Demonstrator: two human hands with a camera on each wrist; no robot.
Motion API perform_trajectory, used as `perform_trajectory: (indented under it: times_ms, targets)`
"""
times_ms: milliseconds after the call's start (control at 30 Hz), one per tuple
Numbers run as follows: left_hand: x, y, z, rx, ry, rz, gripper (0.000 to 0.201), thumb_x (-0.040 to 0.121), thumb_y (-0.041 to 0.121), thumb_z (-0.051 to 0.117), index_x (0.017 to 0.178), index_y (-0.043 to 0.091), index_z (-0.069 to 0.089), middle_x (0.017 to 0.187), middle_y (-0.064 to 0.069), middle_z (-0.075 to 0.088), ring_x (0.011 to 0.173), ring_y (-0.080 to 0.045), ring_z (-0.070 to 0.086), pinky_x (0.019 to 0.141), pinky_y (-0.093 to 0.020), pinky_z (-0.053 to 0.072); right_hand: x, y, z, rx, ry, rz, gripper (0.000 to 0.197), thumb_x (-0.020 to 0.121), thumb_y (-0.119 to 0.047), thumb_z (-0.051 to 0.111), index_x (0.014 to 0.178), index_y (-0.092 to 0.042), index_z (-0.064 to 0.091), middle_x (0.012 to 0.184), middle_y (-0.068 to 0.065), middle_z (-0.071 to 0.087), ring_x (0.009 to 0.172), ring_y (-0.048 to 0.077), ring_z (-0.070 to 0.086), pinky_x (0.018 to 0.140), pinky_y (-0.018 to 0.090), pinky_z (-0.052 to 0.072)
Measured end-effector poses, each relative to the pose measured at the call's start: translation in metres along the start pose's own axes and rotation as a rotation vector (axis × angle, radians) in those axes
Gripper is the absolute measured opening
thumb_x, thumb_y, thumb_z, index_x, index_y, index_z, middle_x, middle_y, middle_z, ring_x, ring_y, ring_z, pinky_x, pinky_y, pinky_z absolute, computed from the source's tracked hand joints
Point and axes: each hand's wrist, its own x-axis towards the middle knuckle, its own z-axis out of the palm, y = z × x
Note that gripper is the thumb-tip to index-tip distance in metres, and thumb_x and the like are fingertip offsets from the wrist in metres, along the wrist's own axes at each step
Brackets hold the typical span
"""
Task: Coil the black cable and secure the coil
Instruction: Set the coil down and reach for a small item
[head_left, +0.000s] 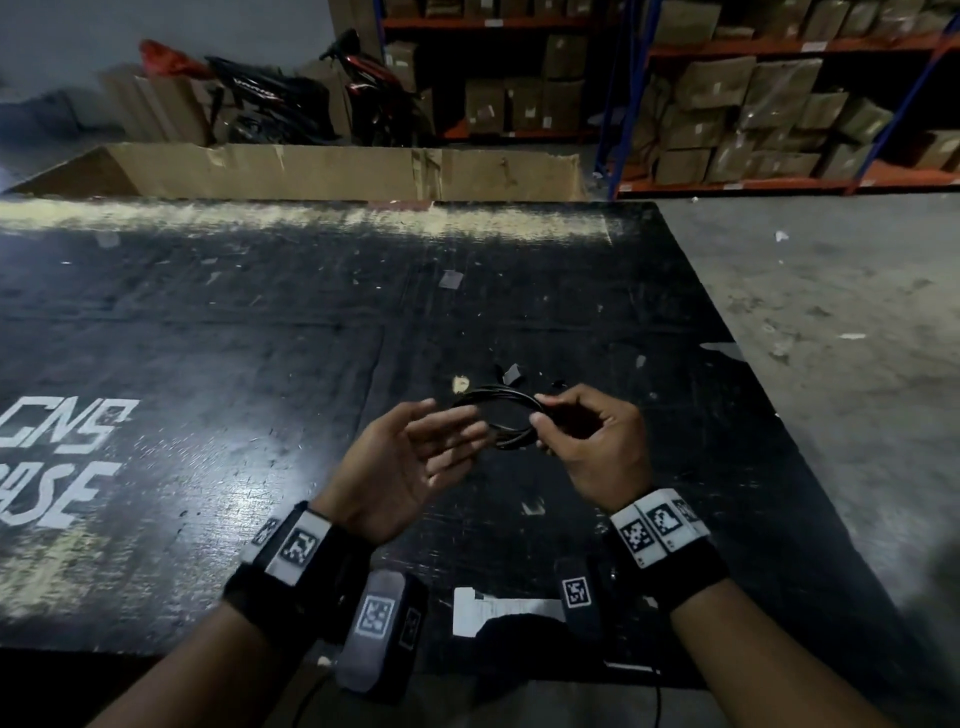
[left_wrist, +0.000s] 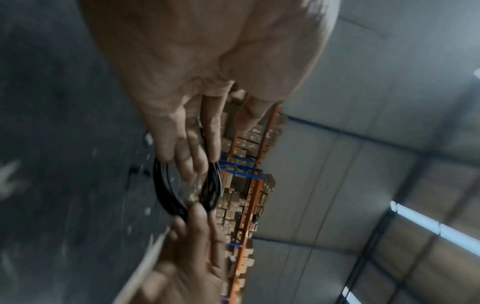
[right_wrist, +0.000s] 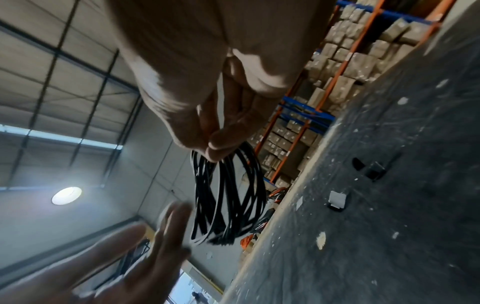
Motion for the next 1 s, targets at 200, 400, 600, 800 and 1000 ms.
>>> perform_trajectory:
  times_ms: [200,400,600,800,1000]
  targets:
    - [0.02,-0.008,-0.016,1.035,0.086,0.626,0.024,0.103,0.034,0.058,0.115,0.016,0.068,0.113,-0.007,0.07,0.102,-0.016,0.068,0.086,-0.023,0.055,-0.005,0.008,-0.021,0.047,-0.291,0.074,0.012,0.078,0.004,0.081,0.087,0.0,0.077,0.077,0.012,0.078,0.058,0.013,0.071,0.06,0.026,0.059]
    - [0.043,-0.021,-0.007,1.002,-0.294,0.154,0.055,0.098,0.056,0.046,0.079,0.011,0.073,0.063,-0.004,0.064,0.056,-0.014,0.059,0.057,-0.027,0.046,-0.006,0.019,-0.025,0.124,-0.363,0.143,0.011,0.078,0.008,0.08,0.087,0.004,0.075,0.074,0.01,0.076,0.057,0.018,0.07,0.057,0.028,0.059]
    - [0.06,-0.03,-0.007,0.757,-0.391,-0.071,0.045,0.11,0.028,0.037,0.075,0.009,0.057,0.052,0.006,0.029,0.042,-0.007,0.027,0.043,-0.019,0.029,-0.001,0.025,-0.034,0.15,-0.431,0.227,0.014,0.076,0.009,0.081,0.089,0.006,0.075,0.078,0.007,0.076,0.059,0.015,0.07,0.056,0.023,0.058]
    - [0.078,-0.034,-0.013,0.698,-0.233,0.052,0.045,0.11,0.026,0.038,0.067,0.015,0.048,0.057,0.002,0.024,0.045,-0.008,0.02,0.045,-0.025,0.013,0.035,0.045,-0.034,0.119,-0.411,0.347,0.036,0.084,-0.001,0.077,0.119,-0.002,0.071,0.102,0.023,0.078,0.072,0.022,0.073,0.062,0.026,0.061]
    - [0.092,-0.029,-0.02,0.618,-0.097,0.116,0.045,0.109,0.028,0.038,0.067,0.014,0.047,0.058,0.004,0.022,0.046,-0.007,0.019,0.041,-0.017,0.02,0.109,0.127,-0.018,-0.244,-0.027,0.636,0.027,0.085,-0.005,0.074,0.109,0.001,0.065,0.074,0.013,0.074,0.053,0.019,0.066,0.059,0.032,0.058]
